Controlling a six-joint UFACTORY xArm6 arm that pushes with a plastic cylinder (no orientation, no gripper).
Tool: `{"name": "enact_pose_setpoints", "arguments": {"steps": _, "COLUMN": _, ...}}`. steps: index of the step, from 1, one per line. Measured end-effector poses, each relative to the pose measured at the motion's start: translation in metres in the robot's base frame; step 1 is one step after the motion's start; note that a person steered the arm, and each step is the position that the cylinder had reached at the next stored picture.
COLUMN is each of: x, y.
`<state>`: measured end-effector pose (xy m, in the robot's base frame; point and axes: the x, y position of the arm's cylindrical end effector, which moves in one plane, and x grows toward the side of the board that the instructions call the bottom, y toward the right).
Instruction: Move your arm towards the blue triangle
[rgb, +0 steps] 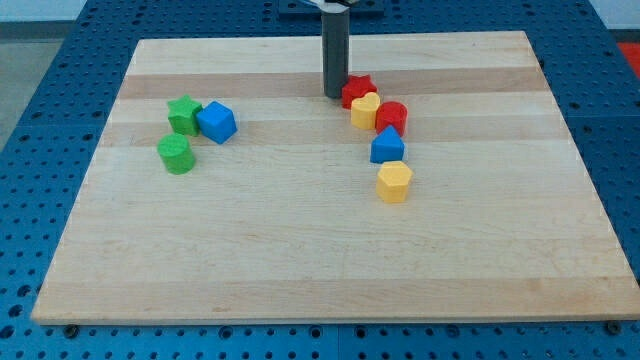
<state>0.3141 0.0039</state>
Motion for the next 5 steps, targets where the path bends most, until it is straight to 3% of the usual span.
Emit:
{"name": "enact_pose_setpoints", "arguments": {"steps": 2, "x": 0.014, "y": -0.031}}
{"name": "enact_pose_setpoints", "arguments": {"steps": 5, "x": 0.134, "y": -0.04}}
